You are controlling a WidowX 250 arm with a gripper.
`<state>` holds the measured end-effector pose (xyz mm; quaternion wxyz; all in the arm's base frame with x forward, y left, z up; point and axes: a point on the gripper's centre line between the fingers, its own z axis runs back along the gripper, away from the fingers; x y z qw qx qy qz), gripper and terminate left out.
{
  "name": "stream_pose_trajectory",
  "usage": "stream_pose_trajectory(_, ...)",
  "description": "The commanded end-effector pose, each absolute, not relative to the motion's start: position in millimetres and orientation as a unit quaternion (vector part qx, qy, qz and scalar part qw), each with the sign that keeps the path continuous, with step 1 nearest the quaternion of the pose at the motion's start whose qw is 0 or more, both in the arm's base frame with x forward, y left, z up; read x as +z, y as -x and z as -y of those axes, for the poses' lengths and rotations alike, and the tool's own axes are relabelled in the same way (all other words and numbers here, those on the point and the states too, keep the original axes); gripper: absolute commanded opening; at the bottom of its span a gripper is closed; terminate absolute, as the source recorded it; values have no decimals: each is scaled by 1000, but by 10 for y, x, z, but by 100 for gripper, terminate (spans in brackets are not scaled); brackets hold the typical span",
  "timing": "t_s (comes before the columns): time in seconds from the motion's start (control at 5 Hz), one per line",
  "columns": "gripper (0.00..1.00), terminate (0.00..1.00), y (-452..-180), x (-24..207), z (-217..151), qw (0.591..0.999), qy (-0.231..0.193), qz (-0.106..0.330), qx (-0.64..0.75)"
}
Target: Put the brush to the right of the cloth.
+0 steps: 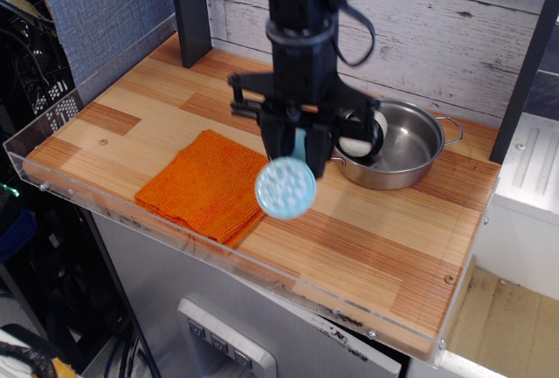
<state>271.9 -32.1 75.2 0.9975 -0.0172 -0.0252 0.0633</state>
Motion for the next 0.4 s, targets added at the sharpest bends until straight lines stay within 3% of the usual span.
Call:
stream_pose_trajectory(0.0,0,0,-2648,441,664,998,14,17,51)
stream_pose_trajectory(0.2,0,0,-2629,317,909,999,12,15,27)
